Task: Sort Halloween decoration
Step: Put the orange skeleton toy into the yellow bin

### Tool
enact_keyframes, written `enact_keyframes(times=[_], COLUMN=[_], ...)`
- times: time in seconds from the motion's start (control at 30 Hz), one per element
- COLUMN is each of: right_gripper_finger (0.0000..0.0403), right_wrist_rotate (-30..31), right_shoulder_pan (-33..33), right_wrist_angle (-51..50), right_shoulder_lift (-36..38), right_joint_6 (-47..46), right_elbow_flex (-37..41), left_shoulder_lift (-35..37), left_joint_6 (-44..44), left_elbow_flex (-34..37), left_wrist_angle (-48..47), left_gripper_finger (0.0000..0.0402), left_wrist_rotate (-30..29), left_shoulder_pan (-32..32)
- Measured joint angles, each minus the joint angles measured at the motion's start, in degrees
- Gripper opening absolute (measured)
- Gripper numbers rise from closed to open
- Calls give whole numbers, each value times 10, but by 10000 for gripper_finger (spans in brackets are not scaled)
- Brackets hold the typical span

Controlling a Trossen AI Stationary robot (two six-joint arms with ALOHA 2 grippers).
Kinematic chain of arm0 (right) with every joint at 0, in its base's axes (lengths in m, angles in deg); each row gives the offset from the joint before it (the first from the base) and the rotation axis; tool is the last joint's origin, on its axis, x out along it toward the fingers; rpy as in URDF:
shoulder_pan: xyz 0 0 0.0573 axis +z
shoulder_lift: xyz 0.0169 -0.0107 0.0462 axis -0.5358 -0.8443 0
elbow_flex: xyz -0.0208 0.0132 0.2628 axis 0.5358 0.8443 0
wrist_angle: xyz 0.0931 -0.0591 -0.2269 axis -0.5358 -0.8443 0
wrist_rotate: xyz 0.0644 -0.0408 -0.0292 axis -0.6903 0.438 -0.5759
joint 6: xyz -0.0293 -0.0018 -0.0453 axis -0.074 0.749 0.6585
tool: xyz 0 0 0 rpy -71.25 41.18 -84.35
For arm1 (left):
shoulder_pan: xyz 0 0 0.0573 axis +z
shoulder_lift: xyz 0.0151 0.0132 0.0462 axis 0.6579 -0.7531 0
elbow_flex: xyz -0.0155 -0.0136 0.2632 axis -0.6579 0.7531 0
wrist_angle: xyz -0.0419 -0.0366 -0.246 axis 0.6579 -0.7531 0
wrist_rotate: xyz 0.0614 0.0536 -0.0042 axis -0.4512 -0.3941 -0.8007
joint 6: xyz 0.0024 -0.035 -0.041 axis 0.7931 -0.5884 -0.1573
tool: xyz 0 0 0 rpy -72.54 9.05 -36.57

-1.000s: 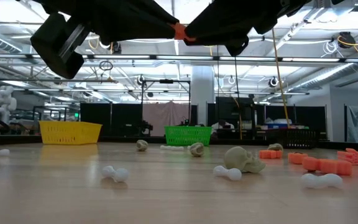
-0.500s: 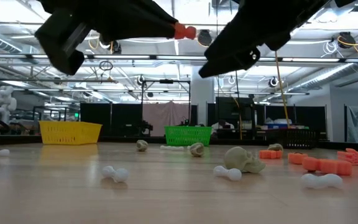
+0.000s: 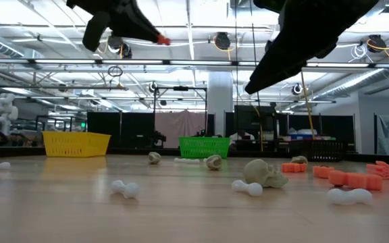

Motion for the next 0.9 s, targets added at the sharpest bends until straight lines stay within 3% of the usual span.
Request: enact_keyframes(times=[0.27,0.4,0.53,0.67,0.9], right_gripper_finger=[251,251,251,251,251], right_wrist_rotate=[0,0,0,0,0], right_shoulder_pan=[-1,-1,-1,-1,-1], right_wrist_angle=[1,1,2,2,2], right_shoulder_lift=[0,0,0,0,0], right_joint_6=[5,7,7,7,7], right_elbow_flex=[0,0,0,0,0], left_shoulder_lift=[150,182,184,168,123], left_joint_6=[-160,-302,-453,-537,-604], left_elbow_flex=[0,0,0,0,0], left_wrist_angle=[-181,-272,-353,-420,-448], left_gripper_finger=[12,12,12,12,12], left_wrist_rotate=[11,12,13,23,146], left_shoulder_pan=[136,196,249,293,355])
